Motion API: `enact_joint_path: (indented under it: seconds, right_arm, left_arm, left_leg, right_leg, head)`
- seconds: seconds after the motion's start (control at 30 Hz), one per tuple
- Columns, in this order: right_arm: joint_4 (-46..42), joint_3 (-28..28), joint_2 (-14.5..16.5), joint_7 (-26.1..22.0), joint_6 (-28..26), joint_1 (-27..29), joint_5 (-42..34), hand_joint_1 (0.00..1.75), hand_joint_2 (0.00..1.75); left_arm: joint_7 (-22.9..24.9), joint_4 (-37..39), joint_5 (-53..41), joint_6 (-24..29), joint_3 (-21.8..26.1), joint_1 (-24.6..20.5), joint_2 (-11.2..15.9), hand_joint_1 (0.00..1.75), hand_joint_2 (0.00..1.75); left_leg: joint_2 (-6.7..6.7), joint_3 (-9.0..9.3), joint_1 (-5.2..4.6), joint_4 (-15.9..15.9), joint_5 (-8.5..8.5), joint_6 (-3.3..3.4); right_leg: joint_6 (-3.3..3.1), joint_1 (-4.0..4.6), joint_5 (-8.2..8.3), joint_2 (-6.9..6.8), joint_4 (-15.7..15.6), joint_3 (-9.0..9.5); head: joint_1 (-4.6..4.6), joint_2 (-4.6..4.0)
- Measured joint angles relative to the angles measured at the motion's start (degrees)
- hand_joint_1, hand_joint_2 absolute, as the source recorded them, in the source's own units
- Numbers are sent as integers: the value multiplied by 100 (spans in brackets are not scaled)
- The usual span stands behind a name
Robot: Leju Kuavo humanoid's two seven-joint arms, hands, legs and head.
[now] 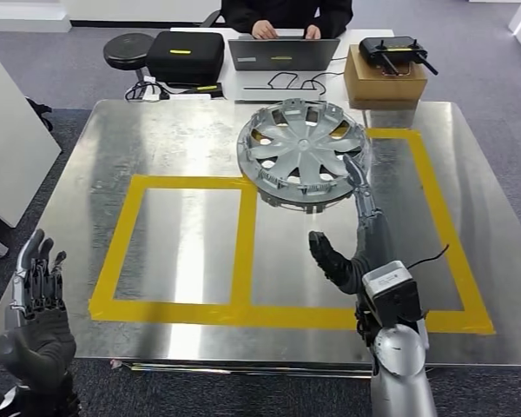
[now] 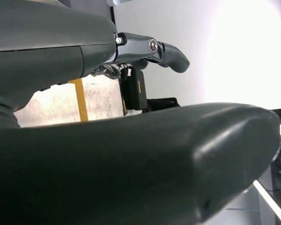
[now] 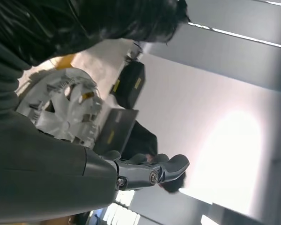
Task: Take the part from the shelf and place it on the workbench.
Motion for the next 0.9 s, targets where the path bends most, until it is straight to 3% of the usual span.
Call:
enact_joint_path:
  seconds: [0.07, 0.13, 0.2, 0.27, 0.3, 0.33, 0.37, 0.4, 0.43, 0.5, 0.57, 0.63, 0.67, 0.7, 0.77, 0.8, 0.83, 0.87, 0.9]
  right_arm:
    - [-135, -79, -3, -152, -105, 127, -232, 0, 175]
    - [-258, -196, -3, -229, -137, 218, -469, 0, 175]
    - [-374, -320, 2, -260, -129, 267, -736, 0, 175]
    - [-503, -510, 15, -293, -100, 315, -1142, 0, 175]
    - [-569, -643, 22, -305, -77, 346, -1378, 0, 175]
    - [-627, -799, 30, -307, -55, 379, -1606, 0, 175]
    - [-680, -970, 37, -304, -24, 414, -1816, 0, 175]
    - [-724, -1144, 45, -297, 18, 448, -1987, 0, 175]
    - [-761, -1311, 52, -291, 61, 479, -2113, 0, 175]
    - [-819, -1566, 63, -289, 132, 526, -2228, 0, 175]
    - [-848, -1705, 68, -288, 164, 551, -2257, 0, 175]
    - [-853, -1793, 69, -282, 175, 565, -2266, 0, 175]
    - [-853, -1835, 69, -257, 162, 572, -2279, 0, 131]
    - [-852, -1883, 69, -204, 134, 580, -2315, 0, 87]
    - [-832, -2021, 69, -67, 102, 602, -2422, 0, 0]
    - [-808, -2119, 69, -8, 130, 618, -2470, 0, 0]
    - [-773, -2234, 69, 31, 194, 636, -2495, 0, 0]
    - [-725, -2365, 69, 58, 274, 656, -2509, 0, 0]
    - [-667, -2496, 70, 76, 350, 673, -2517, 0, 0]
  left_arm:
    - [9, -11, -38, 39, -2, 12, -1, 0, 0]
    - [27, -18, -58, 73, -5, 25, -1, 0, 0]
    - [47, -25, -71, 109, -10, 33, -1, 0, 0]
    - [69, -28, -95, 152, -20, 36, 1, 0, 0]
    - [83, -29, -106, 175, -26, 38, 1, 0, 0]
    - [96, -29, -115, 199, -32, 41, 2, 0, 0]
    - [108, -32, -120, 220, -35, 46, 2, 0, 0]
    - [114, -38, -121, 234, -38, 50, 2, 0, 0]
    - [118, -50, -122, 243, -40, 54, 2, 0, 0]
    - [120, -84, -123, 249, -47, 60, 1, 0, 0]
    - [120, -110, -123, 256, -51, 65, -2, 0, 0]
    - [120, -120, -123, 262, -62, 68, -8, 0, 0]
    - [120, -123, -123, 263, -72, 71, -11, 0, 0]
    - [120, -124, -123, 268, -81, 74, -15, 0, 0]
    - [120, -126, -123, 284, -90, 84, -17, 0, 0]
    - [121, -126, -123, 295, -88, 91, -18, 0, 0]
    - [121, -126, -123, 306, -82, 97, -19, 0, 0]
    - [122, -126, -123, 319, -74, 104, -20, 0, 0]
    - [122, -129, -123, 332, -62, 111, -22, 0, 0]
  left_leg:
    - [-7, -40, -8, 38, 59, -59]
    - [-12, -73, 8, 89, 0, -121]
    - [-16, -177, 26, 435, -420, -180]
    - [-16, -326, 43, 1139, -977, -221]
    - [-16, -357, 49, 1448, -1114, -231]
    - [-16, -322, 52, 1614, -1120, -232]
    - [-16, -199, 52, 1570, -1010, -223]
    - [-16, 18, 51, 1315, -845, -203]
    - [-16, 297, 47, 915, -722, -172]
    - [-18, 783, 25, 127, -671, -109]
    - [-20, 913, -10, -174, -710, -56]
    - [-9, 826, -8, -214, -600, 14]
    - [-1, 763, 3, -233, -527, 56]
    - [8, 689, 15, -252, -450, 89]
    - [14, 517, 8, -248, -314, 128]
    - [14, 424, -1, -241, -242, 131]
    - [13, 321, -9, -228, -170, 132]
    - [12, 213, -16, -207, -102, 128]
    - [11, 110, -20, -177, -42, 119]
  right_leg:
    - [-48, 17, -87, 4, -251, 124]
    - [-155, 6, -23, -21, -255, 37]
    - [-256, -12, 82, -45, -270, -40]
    - [-284, -5, 201, -55, -258, -150]
    - [-282, -1, 261, -64, -246, -222]
    - [-277, 2, 316, -75, -230, -304]
    - [-268, 6, 360, -86, -213, -381]
    - [-256, 8, 400, -94, -192, -451]
    - [-240, 10, 437, -99, -172, -510]
    - [-182, 19, 521, -96, -145, -593]
    - [-101, 12, 623, -96, -164, -631]
    - [-26, -2, 649, -87, -176, -674]
    - [4, -4, 518, -73, -101, -727]
    - [26, -5, 285, -57, 73, -799]
    - [56, -7, -308, -36, 714, -957]
    - [63, -7, -474, -33, 1068, -1001]
    - [66, -5, -491, -31, 1327, -994]
    - [62, -2, -367, -30, 1420, -909]
    - [52, 1, -174, -29, 1310, -729]
  head:
    - [4, 0]
    - [7, 0]
    - [-21, 0]
    - [-54, 0]
    - [-61, 0]
    - [-61, 0]
    - [-62, 0]
    - [-62, 0]
    - [-62, 0]
    - [-58, 0]
    - [-57, 0]
    - [-59, 0]
    - [-49, 0]
    - [-35, 0]
    - [-3, 0]
    - [6, 0]
    - [10, 0]
    - [11, 0]
    - [12, 0]
